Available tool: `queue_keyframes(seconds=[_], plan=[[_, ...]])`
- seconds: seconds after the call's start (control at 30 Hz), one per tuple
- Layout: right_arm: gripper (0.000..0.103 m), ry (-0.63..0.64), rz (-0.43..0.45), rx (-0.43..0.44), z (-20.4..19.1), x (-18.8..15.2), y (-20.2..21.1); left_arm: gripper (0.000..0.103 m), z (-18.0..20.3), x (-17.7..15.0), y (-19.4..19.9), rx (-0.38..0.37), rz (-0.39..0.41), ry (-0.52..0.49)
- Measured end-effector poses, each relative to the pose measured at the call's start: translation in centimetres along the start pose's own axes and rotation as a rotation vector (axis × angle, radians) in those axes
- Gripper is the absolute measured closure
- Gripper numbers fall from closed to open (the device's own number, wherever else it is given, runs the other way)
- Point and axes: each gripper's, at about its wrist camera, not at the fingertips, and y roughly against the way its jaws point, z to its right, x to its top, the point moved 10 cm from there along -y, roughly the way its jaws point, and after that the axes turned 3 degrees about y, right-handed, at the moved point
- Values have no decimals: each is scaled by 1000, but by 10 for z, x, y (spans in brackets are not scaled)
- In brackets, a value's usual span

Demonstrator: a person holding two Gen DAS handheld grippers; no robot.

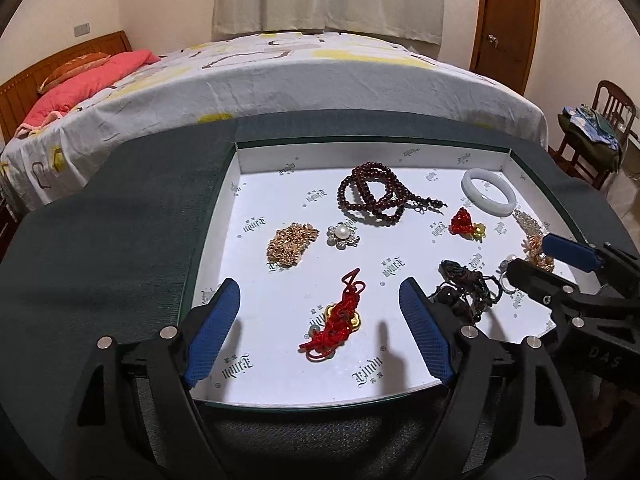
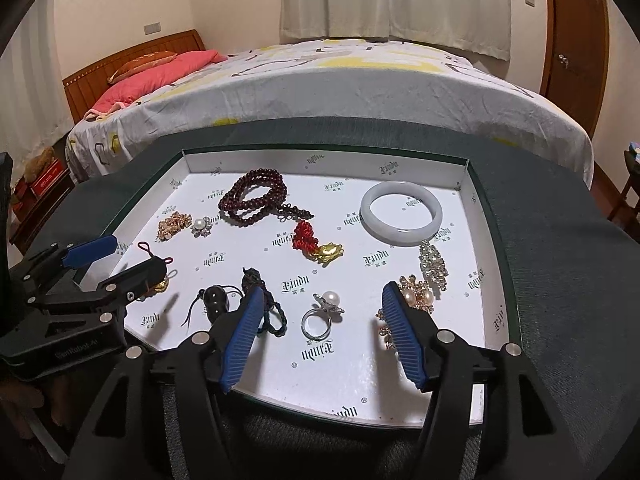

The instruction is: Organize jewelry

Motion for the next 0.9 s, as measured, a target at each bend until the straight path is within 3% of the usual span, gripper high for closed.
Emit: queue_keyframes(seconds=[0.07, 0.53, 0.9], plan=[[38, 0, 3, -2, -1, 0, 1, 18, -1, 0, 1, 13, 9, -7], [33, -15, 22, 2, -4, 1, 19, 15, -3, 5, 18, 18, 37, 6], [28, -42, 98, -67, 1, -2, 101, 14, -4, 2, 112, 27, 135, 86]])
